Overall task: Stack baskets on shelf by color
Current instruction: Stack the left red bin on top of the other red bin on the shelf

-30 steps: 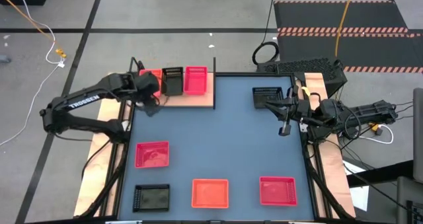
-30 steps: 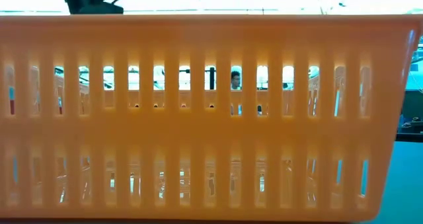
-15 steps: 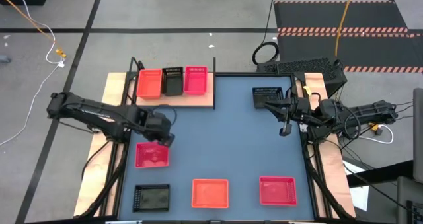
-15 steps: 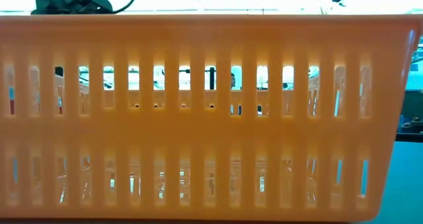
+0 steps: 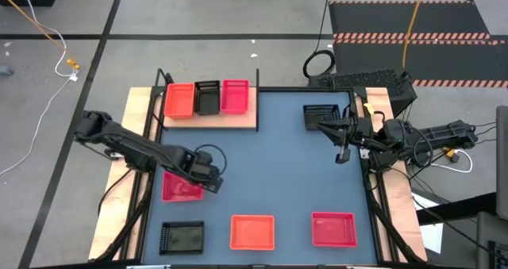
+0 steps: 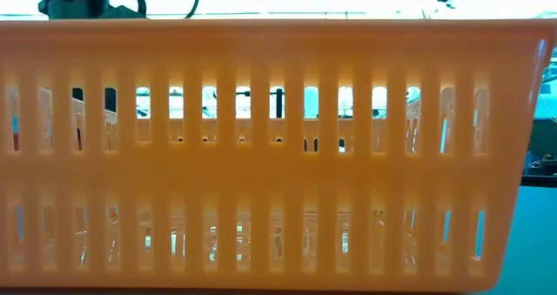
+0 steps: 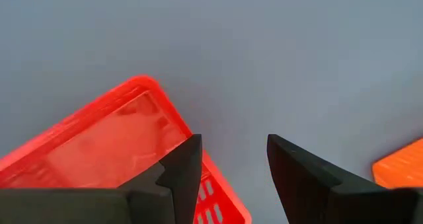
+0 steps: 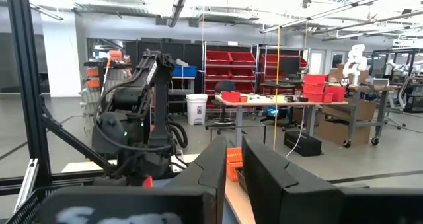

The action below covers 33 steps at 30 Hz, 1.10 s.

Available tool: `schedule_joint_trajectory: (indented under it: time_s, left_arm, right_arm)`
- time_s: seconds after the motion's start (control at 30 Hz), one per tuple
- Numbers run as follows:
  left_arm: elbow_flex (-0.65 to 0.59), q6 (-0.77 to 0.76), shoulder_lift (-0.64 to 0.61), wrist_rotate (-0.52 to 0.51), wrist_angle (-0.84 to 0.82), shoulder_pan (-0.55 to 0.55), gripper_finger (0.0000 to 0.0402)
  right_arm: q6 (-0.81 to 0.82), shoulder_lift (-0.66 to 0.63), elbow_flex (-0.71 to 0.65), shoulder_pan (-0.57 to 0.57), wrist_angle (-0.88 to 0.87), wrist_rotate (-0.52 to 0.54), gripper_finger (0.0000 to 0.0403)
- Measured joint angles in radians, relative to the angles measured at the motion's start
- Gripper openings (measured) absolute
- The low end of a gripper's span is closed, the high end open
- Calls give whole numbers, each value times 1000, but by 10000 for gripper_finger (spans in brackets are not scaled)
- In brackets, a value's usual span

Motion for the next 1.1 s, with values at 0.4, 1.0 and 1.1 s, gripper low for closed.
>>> schedule_joint_trajectory:
  time_s: [0.4, 1.0, 1.1]
  left_arm:
    - [12, 10, -1, 65, -11, -5, 172]
    - [21, 3, 38, -12, -187, -8, 166]
    - [21, 26, 68, -4, -153, -9, 146]
  right_arm:
    - [-6, 0, 0, 0, -2, 0, 45]
    - [-12, 0, 0, 0, -2, 0, 45]
    - [-13, 0, 0, 0, -3, 0, 45]
